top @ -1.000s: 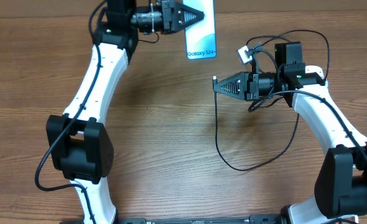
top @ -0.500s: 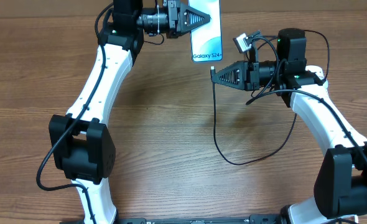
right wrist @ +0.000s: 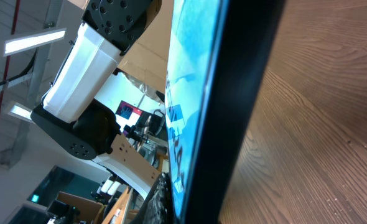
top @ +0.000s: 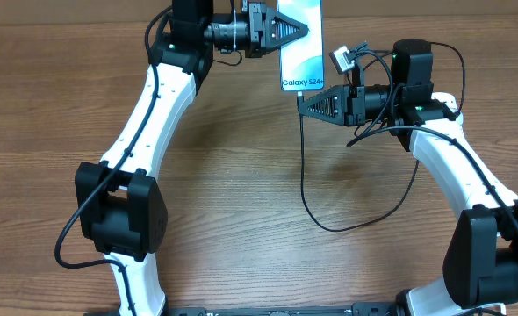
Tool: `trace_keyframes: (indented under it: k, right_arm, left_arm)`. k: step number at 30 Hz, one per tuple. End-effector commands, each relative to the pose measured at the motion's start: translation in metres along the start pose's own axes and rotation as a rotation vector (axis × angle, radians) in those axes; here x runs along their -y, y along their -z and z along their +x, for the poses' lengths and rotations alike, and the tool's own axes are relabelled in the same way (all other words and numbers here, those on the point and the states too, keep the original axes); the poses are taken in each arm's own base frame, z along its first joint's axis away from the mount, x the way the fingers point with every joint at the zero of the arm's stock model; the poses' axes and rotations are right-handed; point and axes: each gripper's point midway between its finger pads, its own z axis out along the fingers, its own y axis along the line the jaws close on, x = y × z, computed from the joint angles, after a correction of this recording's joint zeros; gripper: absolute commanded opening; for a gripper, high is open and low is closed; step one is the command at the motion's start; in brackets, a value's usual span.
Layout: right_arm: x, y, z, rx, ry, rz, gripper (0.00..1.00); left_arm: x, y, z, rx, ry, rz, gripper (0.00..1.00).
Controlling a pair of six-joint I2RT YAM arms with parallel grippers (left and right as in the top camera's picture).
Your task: Plug charger to phone and switch on socket
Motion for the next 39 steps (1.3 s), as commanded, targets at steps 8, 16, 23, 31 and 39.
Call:
trace_keyframes:
  k: [8,16,23,31,39]
  right_arm:
    - [-0.0047,-0.0013,-0.0039,0.000,0.020,0.003,0.04]
    - [-0.0034,-0.0006,-0.0048,0.005,0.020,0.010,0.04]
    - [-0.0021,0.0001,-0.0060,0.010,0.024,0.018,0.04]
    - [-0.0004,0.0002,-0.0069,0.015,0.024,0.029,0.04]
    - [-0.0003,0.0006,-0.0072,0.016,0.025,0.029,0.04]
  left_arm:
    - [0.0126,0.0072,-0.0028,-0.002,-0.060,0.019,0.04]
    - [0.0143,0.0081,-0.0003,-0.017,-0.060,0.031,0.04]
    - [0.0146,0.0081,0.0002,-0.020,-0.060,0.033,0.04]
    - [0.0164,0.0082,0.0027,-0.034,-0.060,0.043,0.04]
    - [0.0171,0.0083,0.0039,-0.041,-0.063,0.048,0.04]
